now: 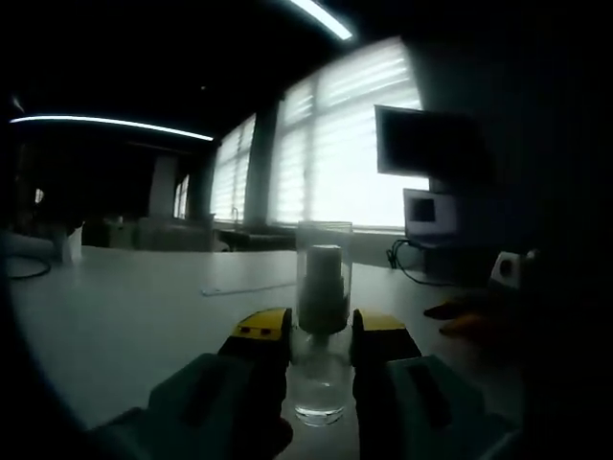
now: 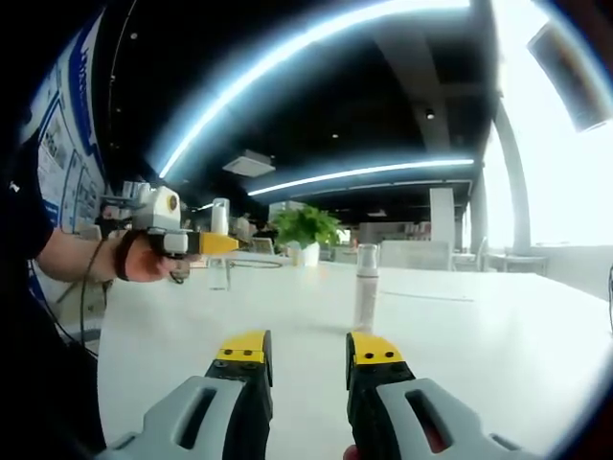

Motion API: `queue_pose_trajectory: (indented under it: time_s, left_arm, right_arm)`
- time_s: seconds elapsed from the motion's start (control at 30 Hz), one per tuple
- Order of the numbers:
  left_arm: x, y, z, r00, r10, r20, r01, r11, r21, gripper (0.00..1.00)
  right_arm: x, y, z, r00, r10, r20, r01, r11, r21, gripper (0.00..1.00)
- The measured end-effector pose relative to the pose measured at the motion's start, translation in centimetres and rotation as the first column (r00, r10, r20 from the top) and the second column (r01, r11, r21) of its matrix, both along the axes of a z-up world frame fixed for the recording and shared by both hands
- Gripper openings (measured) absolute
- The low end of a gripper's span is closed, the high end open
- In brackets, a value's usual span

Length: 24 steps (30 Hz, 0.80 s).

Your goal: Clamp pump bottle remove cover press pump head put on cover

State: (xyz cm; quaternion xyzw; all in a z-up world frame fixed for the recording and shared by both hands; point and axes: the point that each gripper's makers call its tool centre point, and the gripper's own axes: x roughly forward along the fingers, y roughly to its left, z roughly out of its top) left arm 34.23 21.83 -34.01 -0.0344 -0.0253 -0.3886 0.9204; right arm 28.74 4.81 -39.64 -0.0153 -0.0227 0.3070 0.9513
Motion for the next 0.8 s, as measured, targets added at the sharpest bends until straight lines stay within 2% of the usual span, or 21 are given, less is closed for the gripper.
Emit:
queue_pose_trajectory:
  time_s: [0.27,0.47,0.67,0.8]
  left_arm:
    - [-1.2,0.0,-0.5,1.0,-0.014,-0.016,0.014,1.0,0.001,0.16]
    - [-2.0,0.5,-0.5,1.0,-0.022,-0.019,0.022,0.999,-0.024,0.16]
    - [-3.1,0.1,-0.8,0.999,-0.041,-0.015,0.041,0.999,0.005,0.16]
    - [-4.3,-0.4,-0.8,0.998,-0.063,0.014,0.063,0.997,0.043,0.16]
  right_arm:
    - [-0.1,0.1,0.0,1.0,-0.001,0.001,0.001,1.0,-0.001,0.25]
    - [-0.1,0.1,0.0,1.0,0.0,-0.001,0.0,1.0,0.0,0.25]
    - [-0.1,0.1,0.0,1.0,-0.003,0.0,0.003,1.0,-0.001,0.25]
    - [-0.1,0.1,0.0,1.0,-0.003,0.002,0.003,1.0,-0.006,0.25]
